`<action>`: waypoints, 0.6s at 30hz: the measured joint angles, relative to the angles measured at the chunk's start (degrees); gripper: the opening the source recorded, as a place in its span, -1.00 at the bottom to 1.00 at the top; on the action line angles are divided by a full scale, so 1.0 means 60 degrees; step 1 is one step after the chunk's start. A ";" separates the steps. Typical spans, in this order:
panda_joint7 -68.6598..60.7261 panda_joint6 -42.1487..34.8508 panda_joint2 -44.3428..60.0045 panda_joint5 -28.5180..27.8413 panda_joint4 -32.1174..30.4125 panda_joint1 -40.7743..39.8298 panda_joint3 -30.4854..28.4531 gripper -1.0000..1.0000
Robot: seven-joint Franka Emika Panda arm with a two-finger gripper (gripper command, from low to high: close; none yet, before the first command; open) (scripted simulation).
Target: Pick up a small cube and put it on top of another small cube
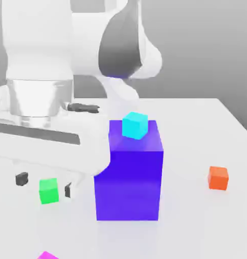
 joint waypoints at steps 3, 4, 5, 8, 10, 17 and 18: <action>0.0083 0.0252 0.1044 0.0146 0.0106 -0.0138 -0.0085 0.00; 0.0111 0.0336 0.1392 0.0196 0.0141 -0.0194 -0.0106 0.00; 0.0136 0.0420 0.1740 0.0248 0.0176 -0.0248 -0.0129 0.00; 0.0130 0.0878 0.2782 0.0421 0.0333 -0.0394 -0.0110 0.00; 0.0063 0.1371 0.3474 0.0532 0.0481 -0.0483 -0.0014 0.00; 0.0008 0.1717 0.3931 0.0613 0.0584 -0.0544 0.0060 -1.00; 0.0019 0.1641 0.3835 0.0598 0.0562 -0.0531 0.0043 -1.00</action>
